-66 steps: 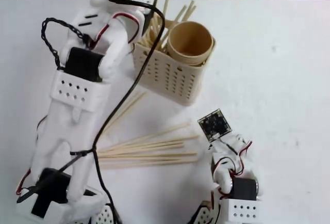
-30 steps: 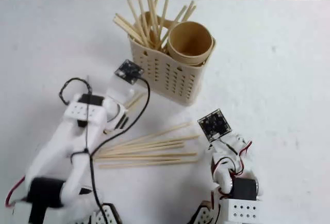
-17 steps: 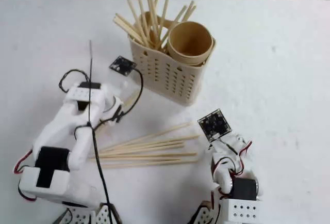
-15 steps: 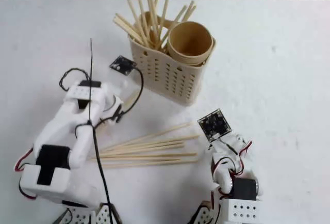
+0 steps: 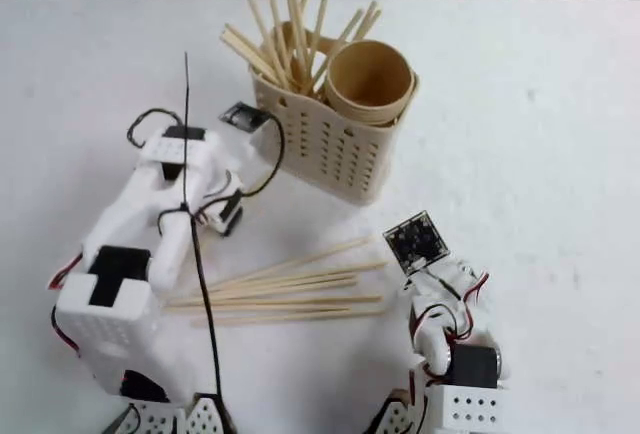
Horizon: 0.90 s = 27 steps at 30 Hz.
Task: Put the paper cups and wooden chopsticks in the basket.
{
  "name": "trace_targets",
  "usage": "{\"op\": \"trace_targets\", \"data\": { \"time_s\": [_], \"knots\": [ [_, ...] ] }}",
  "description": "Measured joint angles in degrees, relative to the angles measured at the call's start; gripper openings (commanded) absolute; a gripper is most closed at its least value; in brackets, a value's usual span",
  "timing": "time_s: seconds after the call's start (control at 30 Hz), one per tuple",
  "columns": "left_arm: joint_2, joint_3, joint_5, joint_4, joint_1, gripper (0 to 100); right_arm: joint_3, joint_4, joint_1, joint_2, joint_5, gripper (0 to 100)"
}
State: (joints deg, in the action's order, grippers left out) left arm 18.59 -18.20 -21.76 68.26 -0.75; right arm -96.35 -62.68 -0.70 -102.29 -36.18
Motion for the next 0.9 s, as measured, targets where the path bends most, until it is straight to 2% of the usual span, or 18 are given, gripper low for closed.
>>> {"op": "trace_targets", "data": {
  "time_s": [0.27, 0.43, 0.67, 0.9],
  "knots": [
    [0.2, 0.1, -0.2, 0.1, 0.0, 2, 0.0, 0.0, 0.0, 0.0, 0.0, 7.0],
    [-0.3, 0.2, -2.7, 1.3, -0.6, 2, 0.0, 0.0, 0.0, 0.0, 0.0, 7.0],
    [-12.1, -0.7, -3.3, 4.7, -9.4, 2, 0.0, 0.0, 0.0, 0.0, 0.0, 7.0],
    [-30.5, -0.7, -3.1, 6.9, -10.4, 2, 0.0, 0.0, 0.0, 0.0, 0.0, 7.0]
  ]
}}
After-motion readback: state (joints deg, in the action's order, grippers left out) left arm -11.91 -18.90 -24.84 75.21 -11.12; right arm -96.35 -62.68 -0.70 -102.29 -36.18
